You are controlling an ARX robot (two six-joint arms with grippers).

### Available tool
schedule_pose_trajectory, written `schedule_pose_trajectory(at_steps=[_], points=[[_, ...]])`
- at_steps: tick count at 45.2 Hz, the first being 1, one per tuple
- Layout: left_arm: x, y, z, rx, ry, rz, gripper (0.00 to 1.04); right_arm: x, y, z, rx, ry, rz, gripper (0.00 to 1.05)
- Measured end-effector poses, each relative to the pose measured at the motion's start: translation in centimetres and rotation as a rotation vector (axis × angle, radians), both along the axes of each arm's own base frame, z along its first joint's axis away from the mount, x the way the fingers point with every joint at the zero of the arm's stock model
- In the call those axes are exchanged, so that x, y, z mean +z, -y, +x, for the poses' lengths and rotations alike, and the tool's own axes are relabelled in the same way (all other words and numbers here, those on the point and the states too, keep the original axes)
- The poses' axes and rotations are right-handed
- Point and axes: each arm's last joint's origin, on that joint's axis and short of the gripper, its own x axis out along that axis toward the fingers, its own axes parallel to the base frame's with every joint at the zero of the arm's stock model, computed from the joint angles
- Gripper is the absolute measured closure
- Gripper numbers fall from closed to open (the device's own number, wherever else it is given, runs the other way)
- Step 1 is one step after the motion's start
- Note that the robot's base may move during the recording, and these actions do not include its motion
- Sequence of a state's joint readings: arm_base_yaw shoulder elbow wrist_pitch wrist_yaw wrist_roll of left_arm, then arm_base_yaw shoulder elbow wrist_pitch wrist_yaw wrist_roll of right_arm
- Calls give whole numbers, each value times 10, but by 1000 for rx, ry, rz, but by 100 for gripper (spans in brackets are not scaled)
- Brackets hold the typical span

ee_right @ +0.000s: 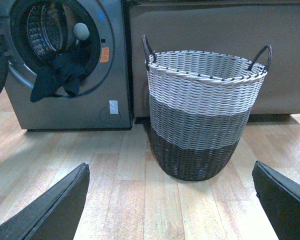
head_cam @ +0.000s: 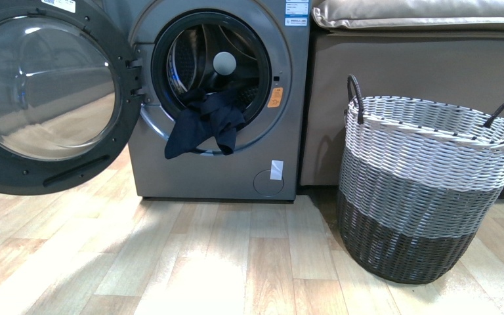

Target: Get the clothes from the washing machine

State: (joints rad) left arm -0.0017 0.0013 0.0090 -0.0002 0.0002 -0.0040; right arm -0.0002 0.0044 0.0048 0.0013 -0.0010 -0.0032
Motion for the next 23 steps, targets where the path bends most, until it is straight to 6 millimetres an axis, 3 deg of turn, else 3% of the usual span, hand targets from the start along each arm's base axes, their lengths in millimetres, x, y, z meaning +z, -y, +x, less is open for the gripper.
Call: schedule_pose_trajectory(at_steps=[23], points=[[0,0,0,0,0,0,6,0,0,0,0,0,0,7]])
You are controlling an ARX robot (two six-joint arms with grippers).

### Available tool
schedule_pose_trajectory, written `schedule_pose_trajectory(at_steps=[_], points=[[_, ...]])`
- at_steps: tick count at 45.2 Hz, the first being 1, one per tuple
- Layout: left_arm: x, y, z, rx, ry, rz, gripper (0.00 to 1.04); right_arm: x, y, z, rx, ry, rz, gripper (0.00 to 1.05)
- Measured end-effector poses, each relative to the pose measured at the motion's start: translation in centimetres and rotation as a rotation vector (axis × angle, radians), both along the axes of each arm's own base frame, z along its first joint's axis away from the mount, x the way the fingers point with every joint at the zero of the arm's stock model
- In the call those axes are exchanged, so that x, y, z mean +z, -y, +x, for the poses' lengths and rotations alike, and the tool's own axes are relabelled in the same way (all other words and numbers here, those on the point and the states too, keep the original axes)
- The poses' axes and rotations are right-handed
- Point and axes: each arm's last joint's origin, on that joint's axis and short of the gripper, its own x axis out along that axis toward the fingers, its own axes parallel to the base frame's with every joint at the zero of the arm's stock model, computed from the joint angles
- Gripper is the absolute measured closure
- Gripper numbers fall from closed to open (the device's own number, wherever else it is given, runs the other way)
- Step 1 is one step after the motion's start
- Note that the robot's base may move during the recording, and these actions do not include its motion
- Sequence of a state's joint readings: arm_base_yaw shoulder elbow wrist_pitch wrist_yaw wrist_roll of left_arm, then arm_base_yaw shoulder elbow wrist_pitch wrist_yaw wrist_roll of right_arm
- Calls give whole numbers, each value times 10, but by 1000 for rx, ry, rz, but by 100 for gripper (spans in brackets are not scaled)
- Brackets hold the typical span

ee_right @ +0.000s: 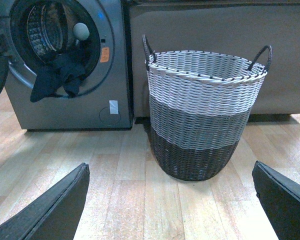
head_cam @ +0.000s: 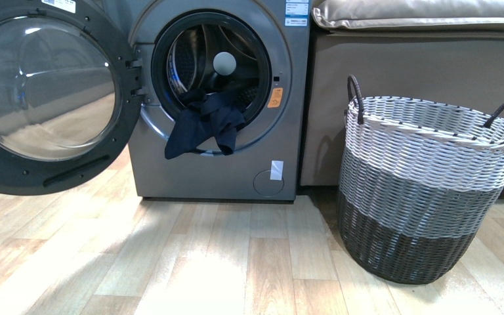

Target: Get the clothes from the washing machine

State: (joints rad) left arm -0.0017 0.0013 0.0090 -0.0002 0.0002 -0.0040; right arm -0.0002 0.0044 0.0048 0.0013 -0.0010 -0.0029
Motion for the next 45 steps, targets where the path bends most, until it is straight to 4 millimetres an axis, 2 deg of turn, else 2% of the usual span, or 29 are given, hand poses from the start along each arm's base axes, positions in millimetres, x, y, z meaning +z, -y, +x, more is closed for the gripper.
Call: schedule_pose_trajectory(at_steps=[45], points=[[0,0,0,0,0,0,6,0,0,0,0,0,0,7]])
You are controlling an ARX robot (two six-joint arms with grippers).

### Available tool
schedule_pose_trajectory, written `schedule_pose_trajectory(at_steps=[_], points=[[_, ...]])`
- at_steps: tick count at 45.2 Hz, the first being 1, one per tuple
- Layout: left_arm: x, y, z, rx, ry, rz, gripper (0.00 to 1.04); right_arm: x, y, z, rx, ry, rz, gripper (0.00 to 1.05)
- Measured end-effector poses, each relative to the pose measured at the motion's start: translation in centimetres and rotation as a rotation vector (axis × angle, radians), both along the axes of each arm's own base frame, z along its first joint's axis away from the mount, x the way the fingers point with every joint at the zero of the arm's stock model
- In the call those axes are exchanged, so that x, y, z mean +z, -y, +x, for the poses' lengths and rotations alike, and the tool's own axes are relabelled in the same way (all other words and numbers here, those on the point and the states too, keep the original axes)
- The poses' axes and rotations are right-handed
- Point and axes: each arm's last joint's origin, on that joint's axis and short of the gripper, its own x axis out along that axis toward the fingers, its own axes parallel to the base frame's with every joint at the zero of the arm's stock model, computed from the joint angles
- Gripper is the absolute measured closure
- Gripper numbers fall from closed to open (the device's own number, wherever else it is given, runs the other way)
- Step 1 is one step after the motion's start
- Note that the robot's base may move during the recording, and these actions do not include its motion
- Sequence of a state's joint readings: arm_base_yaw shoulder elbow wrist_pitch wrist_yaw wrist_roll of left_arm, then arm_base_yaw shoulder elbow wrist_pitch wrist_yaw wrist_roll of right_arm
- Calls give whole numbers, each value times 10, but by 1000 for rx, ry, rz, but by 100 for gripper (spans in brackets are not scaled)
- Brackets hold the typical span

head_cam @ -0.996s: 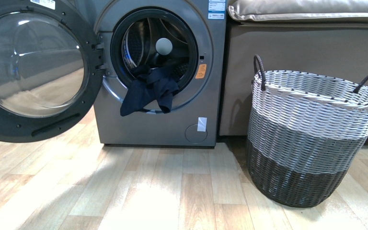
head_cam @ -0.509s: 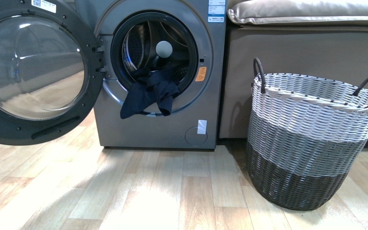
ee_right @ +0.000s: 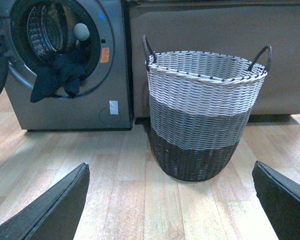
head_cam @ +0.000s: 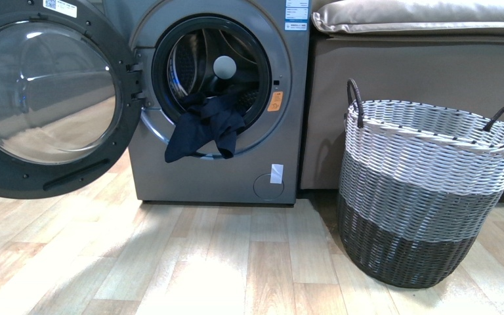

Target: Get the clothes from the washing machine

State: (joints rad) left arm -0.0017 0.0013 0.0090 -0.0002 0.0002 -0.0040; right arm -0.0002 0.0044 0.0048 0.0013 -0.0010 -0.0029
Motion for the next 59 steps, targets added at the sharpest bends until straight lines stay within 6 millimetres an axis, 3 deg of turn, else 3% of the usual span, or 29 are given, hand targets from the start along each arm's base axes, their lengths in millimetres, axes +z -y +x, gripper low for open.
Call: schedule_pose_trajectory(at_steps=[59], points=[[0,0,0,0,-3,0,6,0,0,0,0,-4,0,7]])
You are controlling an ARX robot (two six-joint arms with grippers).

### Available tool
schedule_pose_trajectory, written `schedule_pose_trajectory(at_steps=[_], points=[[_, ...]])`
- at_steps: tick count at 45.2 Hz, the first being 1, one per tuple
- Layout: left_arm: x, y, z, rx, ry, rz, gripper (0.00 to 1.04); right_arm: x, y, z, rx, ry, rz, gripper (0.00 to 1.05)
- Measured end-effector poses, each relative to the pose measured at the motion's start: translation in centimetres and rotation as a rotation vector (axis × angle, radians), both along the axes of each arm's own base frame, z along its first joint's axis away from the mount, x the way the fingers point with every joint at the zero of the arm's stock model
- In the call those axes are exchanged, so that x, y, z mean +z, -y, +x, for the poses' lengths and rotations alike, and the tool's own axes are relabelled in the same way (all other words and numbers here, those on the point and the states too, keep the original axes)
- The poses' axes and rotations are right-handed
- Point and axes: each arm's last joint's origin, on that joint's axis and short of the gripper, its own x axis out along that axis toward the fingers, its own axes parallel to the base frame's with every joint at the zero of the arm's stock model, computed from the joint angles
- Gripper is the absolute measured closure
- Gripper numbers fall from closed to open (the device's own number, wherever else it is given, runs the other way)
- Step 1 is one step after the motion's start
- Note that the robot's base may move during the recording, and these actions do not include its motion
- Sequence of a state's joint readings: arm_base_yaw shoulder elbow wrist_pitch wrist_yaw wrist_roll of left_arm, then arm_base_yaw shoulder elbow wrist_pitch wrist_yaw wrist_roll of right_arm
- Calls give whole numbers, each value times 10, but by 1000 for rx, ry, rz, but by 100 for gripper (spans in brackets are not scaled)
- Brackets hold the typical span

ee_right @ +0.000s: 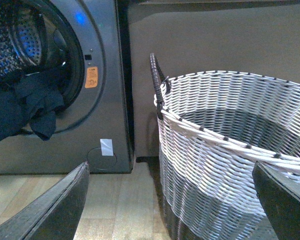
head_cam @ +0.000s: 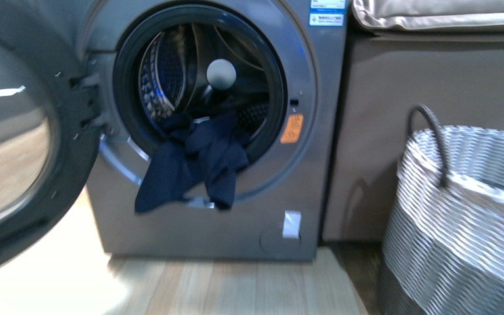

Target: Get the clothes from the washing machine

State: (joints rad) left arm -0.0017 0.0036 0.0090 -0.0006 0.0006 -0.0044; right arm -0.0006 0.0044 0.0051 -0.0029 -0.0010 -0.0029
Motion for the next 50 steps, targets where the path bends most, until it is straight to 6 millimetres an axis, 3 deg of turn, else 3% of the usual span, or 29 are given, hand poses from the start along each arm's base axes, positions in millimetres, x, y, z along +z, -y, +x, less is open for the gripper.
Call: schedule_pose_trajectory(at_steps=[43,50], points=[[0,0,0,0,0,1,6,0,0,0,0,0,0,7],[6,-1,7,-217,-95,-230,6,0,0,0,1,0,0,7]])
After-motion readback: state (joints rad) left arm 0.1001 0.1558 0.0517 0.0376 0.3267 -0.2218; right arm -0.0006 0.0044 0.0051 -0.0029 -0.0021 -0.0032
